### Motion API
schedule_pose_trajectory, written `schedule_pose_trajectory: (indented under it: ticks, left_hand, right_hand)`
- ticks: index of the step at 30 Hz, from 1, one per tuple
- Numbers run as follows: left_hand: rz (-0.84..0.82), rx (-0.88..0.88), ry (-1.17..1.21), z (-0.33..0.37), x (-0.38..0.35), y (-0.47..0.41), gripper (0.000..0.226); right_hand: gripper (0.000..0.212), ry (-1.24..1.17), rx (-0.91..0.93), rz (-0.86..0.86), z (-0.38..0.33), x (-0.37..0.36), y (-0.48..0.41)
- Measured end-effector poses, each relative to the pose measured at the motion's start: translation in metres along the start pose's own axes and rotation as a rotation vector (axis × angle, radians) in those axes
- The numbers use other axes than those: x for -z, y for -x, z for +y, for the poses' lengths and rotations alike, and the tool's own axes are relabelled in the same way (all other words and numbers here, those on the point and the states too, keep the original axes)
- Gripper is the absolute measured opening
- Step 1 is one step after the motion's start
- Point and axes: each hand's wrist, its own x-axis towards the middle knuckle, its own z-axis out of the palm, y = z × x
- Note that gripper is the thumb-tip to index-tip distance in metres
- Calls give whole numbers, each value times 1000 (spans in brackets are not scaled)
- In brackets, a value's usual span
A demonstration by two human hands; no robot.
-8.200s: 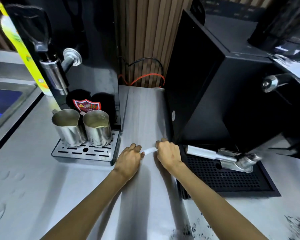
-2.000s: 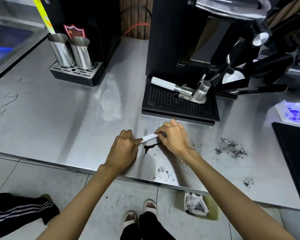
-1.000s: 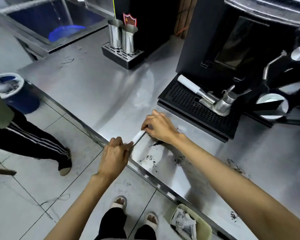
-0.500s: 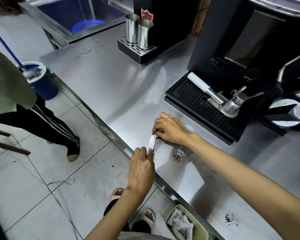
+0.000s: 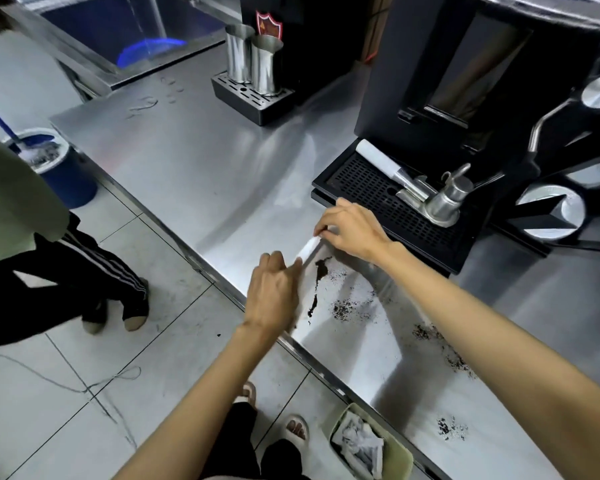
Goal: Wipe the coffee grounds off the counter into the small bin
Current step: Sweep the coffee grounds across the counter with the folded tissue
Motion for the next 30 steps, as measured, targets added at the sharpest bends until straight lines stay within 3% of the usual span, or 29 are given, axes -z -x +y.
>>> schedule_pose_trajectory:
  ticks: [6, 13, 18, 25, 30]
  left_hand:
    - [-43, -109, -4, -14, -9, -41, 22]
    - [-125, -479, -26, -16, -9, -37, 11]
    - [-239, -568, 59, -14, -7, -37, 29]
    - [-249, -576, 97, 8, -11, -98, 28]
    - [-285, -640, 92, 21, -26, -110, 26]
  right_hand:
    - [22, 34, -171, -22, 7, -8, -2]
    - [20, -38, -319, 20, 5, -15, 54]
    - [22, -73, -467, 6, 3, -12, 84]
    - [23, -59, -725, 221, 13, -4, 73]
    - [30, 24, -828, 167, 13, -15, 77]
